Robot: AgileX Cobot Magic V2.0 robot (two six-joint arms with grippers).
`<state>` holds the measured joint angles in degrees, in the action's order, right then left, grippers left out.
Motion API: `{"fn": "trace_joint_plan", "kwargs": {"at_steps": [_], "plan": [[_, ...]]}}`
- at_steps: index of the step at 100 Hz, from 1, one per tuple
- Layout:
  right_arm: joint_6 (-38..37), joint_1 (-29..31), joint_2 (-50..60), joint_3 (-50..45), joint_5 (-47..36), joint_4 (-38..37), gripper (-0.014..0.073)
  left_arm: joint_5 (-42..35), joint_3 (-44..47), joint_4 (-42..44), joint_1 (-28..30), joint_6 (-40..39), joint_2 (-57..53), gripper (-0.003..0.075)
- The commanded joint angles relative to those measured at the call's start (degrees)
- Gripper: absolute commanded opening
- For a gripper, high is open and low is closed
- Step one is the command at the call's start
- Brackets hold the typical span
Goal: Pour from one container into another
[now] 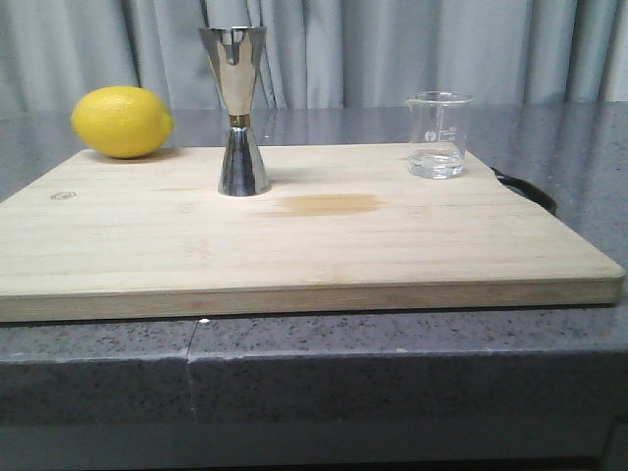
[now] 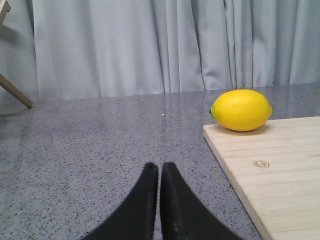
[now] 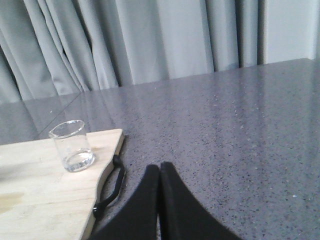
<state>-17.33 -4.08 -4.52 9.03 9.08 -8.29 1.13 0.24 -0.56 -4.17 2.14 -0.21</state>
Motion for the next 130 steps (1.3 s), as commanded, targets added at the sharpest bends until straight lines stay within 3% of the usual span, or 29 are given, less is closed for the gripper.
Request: {"fn": "trace_joint_plan", "kwargs": {"at_steps": [1, 13, 19, 54, 66, 71, 80, 130], "plan": [[-0.17, 2.53, 2.90, -4.87, -12.89, 1.04, -0.0075, -5.03, 2.07, -0.38, 0.09, 0.00, -1.47, -0.0019], [-0.17, 3.41, 6.18, -11.57, -19.42, 1.18, -0.0075, -5.03, 2.07, -0.38, 0.09, 0.00, -1.47, -0.0019], [-0.17, 3.41, 6.18, -10.95, -15.88, 1.18, -0.0075, -5.03, 2.07, -0.38, 0.09, 0.00, -1.47, -0.0019], [0.09, 3.41, 6.18, -11.28, -16.23, 0.90, -0.0075, -5.03, 2.07, -0.38, 0.09, 0.00, -1.47, -0.0019], [11.81, 3.41, 6.18, -11.28, -13.89, 11.48, -0.0075, -5.03, 2.07, -0.38, 0.09, 0.00, -1.47, -0.0019], [15.83, 3.41, 6.18, -11.28, -13.64, 12.47, -0.0075, -5.03, 2.07, -0.38, 0.09, 0.00, -1.47, -0.0019], [15.84, 3.41, 6.18, -11.28, -13.97, 9.65, -0.0075, -5.03, 2.07, -0.38, 0.09, 0.00, -1.47, -0.0019], [15.70, 3.41, 6.18, -11.28, -13.87, 9.86, -0.0075, -5.03, 2.07, -0.38, 0.09, 0.00, -1.47, -0.0019]]}}
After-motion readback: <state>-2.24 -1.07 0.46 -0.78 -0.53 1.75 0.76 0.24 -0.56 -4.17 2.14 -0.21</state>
